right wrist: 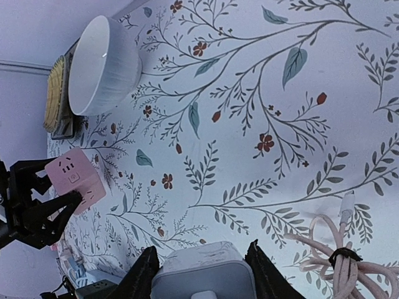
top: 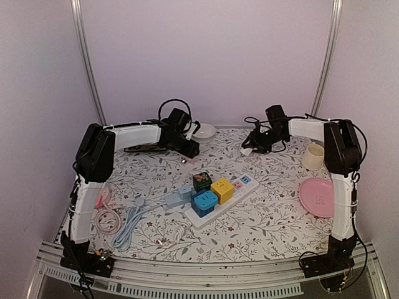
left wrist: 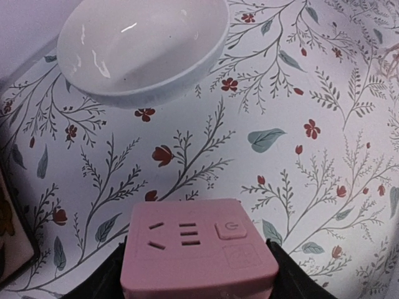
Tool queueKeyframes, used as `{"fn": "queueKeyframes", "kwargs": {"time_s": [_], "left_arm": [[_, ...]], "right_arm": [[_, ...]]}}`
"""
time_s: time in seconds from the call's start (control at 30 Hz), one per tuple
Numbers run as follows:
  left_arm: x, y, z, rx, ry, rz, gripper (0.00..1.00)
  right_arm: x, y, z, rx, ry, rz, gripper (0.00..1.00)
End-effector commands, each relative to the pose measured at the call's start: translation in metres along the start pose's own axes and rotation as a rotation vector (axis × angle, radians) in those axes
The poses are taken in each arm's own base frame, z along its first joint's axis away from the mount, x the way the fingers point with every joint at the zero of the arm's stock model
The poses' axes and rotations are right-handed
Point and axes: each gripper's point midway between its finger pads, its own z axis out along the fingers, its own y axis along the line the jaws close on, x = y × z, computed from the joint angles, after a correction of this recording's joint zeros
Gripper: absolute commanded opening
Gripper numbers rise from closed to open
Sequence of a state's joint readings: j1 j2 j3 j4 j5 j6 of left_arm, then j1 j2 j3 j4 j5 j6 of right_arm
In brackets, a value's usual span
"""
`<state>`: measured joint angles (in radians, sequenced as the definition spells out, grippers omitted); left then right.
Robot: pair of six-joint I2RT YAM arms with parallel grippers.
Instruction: Pull the plug off the socket
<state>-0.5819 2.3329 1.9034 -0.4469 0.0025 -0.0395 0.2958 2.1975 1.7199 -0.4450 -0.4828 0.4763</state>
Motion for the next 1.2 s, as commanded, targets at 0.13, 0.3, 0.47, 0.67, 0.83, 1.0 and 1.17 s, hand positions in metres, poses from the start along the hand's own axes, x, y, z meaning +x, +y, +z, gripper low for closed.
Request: {"fn": "queueKeyframes", "kwargs": {"time_s": [0.13,0.3,0.47,0.67,0.83,1.0,1.17], "left_arm": [[-0.004,0.006,0.003,-0.003,0.002,-0.055,0.46],[-0.001,0.007,0.006,-0.007,0.010,-0.068,0.54],[-0.005,0.007,0.005,-0.009,0.001,-0.076,0.67],[-0.019,0.008,0.000,-0.013,-0.029,-0.084,0.84],[-0.030,0.007,-0.006,-0.007,-0.055,-0.087,0.89],[-0.040,0.005,-0.017,-0.004,-0.081,-0.083,0.91],[-0.049,0.003,-0.035,-0.010,-0.109,-0.071,0.91]], "right_arm": [[0.023,-0.028,0.017,0.067,0.052,0.026,0.59],[0.029,-0.036,0.016,0.095,0.061,0.023,0.75],[0.030,-0.038,0.008,0.125,0.056,0.015,0.83],[0.039,-0.052,-0.005,0.216,0.058,0.000,0.89],[0.052,-0.060,-0.022,0.267,0.052,-0.008,0.92],[0.061,-0.061,-0.038,0.287,0.038,-0.009,0.94],[0.070,-0.066,-0.051,0.327,0.025,-0.002,0.95]]}}
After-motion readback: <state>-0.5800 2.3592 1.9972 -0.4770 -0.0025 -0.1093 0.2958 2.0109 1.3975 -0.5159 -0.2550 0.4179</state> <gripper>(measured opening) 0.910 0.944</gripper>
